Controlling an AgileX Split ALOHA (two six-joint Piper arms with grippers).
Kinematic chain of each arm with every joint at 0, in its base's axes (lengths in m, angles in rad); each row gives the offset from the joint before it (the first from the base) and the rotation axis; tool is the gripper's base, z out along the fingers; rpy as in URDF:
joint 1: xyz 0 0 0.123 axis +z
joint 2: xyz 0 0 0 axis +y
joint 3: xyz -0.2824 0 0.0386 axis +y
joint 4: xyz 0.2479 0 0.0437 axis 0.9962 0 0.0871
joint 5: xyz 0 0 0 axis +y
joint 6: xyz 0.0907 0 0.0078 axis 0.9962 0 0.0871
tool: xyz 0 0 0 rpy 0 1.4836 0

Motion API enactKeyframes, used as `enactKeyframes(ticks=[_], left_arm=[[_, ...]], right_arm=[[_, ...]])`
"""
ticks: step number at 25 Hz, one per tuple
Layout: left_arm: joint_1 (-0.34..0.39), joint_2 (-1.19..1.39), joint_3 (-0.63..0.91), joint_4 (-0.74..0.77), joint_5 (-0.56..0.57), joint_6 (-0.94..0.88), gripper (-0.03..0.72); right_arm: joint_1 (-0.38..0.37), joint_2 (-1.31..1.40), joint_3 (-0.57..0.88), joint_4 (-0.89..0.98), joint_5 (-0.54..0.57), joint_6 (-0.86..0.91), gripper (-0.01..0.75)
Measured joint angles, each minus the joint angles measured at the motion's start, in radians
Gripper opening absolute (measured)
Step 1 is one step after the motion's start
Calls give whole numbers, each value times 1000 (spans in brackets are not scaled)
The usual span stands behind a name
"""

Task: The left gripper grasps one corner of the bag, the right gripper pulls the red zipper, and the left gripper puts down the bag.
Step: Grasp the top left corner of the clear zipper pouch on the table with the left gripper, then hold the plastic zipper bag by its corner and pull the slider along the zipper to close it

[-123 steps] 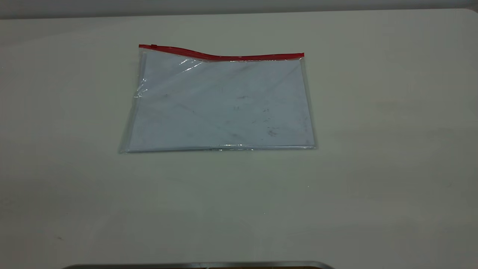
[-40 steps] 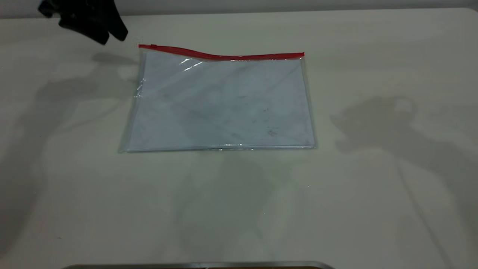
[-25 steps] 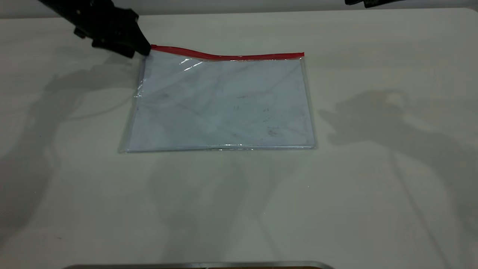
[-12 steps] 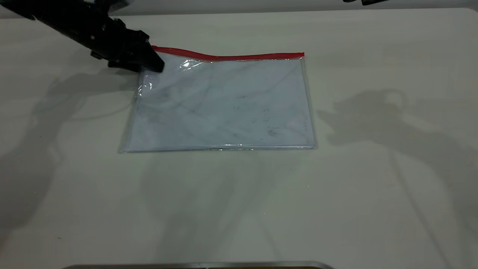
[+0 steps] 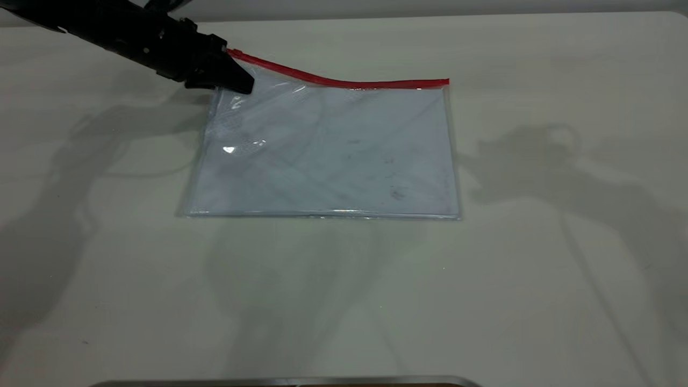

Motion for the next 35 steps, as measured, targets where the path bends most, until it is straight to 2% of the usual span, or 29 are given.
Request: enactKeyframes(ticks=[5, 13, 20, 26, 35], left_arm=[[-40, -33, 0, 2, 93, 191, 53], [-131, -126, 0, 23, 198, 522, 53], [-171, -164, 0, 36, 206, 553, 53], [-208, -168, 0, 38, 210, 561, 53], [-242, -171, 0, 44, 225, 494, 53]], right_arm=[[0, 105, -116, -12, 38, -16, 416], [0, 322, -382, -1, 224, -81, 416], [2, 453, -515, 59, 299, -98, 416], [28, 514, -526, 130, 358, -217, 416], [69, 551, -527, 191, 405, -243, 416]])
